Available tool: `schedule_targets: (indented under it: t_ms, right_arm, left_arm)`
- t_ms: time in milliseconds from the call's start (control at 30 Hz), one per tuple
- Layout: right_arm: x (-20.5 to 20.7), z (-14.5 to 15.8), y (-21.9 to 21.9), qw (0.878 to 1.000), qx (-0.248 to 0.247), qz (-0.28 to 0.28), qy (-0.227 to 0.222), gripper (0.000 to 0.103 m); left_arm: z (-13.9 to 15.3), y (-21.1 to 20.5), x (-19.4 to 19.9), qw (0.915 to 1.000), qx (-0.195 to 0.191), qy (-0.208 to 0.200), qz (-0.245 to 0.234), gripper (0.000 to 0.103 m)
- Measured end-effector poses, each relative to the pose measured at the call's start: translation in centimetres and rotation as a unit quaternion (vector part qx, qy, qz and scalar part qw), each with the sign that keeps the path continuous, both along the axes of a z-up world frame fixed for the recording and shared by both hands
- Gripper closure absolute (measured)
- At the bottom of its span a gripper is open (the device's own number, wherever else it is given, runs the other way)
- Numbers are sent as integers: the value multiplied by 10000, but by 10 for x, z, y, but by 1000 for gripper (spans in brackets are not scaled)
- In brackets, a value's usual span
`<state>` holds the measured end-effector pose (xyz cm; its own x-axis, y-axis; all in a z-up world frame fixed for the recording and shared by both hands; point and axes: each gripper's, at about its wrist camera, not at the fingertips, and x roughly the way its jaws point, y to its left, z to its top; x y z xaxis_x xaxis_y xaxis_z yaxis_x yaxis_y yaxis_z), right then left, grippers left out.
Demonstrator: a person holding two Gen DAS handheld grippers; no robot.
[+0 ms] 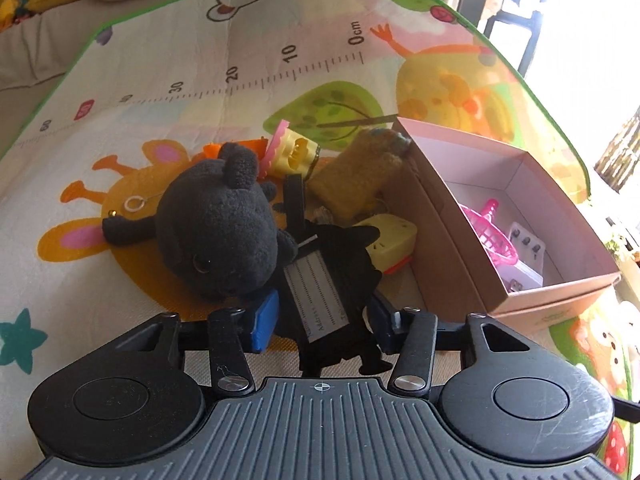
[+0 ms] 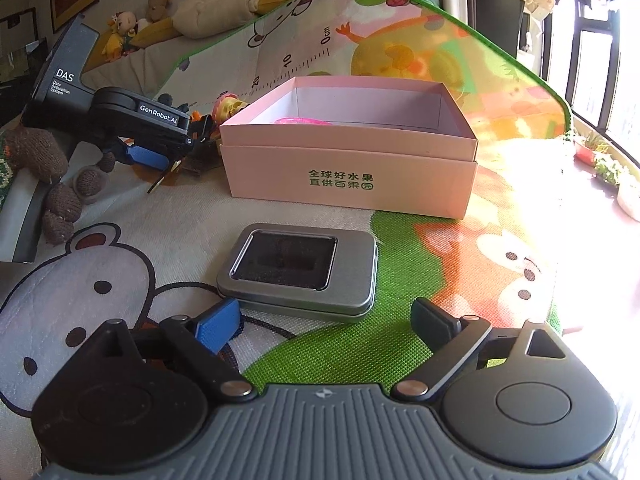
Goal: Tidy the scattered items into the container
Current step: 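Lift the black tag off the mat with the left tool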
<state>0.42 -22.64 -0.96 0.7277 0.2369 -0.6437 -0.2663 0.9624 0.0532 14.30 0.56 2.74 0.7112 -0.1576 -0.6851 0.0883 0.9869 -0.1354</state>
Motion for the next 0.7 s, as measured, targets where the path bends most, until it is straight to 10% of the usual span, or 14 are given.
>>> schedule_targets:
  t_ms: [133,300,467,700]
  right_arm:
    - [0,0,2,10000,-31,-10,3,9]
    - [1,0,4,9999,-106,-23,13,8]
    - [1,-1,6,9998,-180,-23,27,7]
    - [0,-1,5,9998,-192,-61,29,5]
  left_arm:
    - [1,-8,-36,9973,511,-112,-511,56]
    - [0,0,-76,9949,243,49,-974,57]
    - [5,8,-95,9959,99,-125,-890,17]
    - [-1,-4,-68,9968,286,-45,-743,7]
